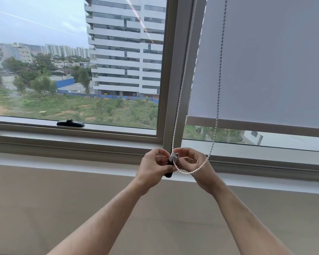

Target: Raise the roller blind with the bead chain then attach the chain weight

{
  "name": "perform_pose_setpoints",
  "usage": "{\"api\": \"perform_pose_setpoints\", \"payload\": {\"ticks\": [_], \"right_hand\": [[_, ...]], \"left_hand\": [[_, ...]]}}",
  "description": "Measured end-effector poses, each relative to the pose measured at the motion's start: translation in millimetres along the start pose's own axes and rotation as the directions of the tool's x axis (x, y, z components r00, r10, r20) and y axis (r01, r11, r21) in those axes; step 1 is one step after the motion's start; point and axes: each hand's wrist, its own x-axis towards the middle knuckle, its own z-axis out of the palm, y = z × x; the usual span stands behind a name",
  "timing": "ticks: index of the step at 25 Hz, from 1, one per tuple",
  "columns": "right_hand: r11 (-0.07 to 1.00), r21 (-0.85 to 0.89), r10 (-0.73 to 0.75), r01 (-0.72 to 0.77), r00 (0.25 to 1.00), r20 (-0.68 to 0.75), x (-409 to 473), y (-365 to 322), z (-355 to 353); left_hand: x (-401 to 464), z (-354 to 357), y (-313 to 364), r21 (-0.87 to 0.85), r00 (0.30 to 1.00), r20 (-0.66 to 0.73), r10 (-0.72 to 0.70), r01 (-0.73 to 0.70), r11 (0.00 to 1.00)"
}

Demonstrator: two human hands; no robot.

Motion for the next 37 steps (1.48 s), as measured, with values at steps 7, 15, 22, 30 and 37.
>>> {"api": "perform_pose_setpoints", "payload": {"ticks": [7, 15, 22, 30, 37], "right_hand": [[0.997, -0.026, 0.066, -0.066, 0.998, -0.019, -17, 21, 7], [0.994, -0.003, 0.109, -0.109, 0.991, -0.073, -33, 44, 12], [0.994, -0.039, 0.096, -0.103, 0.983, -0.155, -36, 56, 18], [0.991, -0.126, 0.015, -0.041, 0.98, -0.198, -34, 53, 25], [0.945, -0.328, -0.091, -0.008, 0.954, -0.285, -32, 56, 38]], "left_hand": [[-13, 5, -19, 0.043, 0.998, -0.003, -0.067, 0.067, 0.997], [-27, 8, -40, 0.098, 0.988, -0.028, -0.149, 0.151, 0.984], [-27, 7, -46, 0.142, 0.989, -0.038, -0.145, 0.149, 0.979], [-27, 3, -43, 0.111, 0.991, -0.023, -0.128, 0.13, 0.985], [-25, -10, -44, 0.154, 0.994, -0.045, -0.104, 0.11, 0.982]]}}
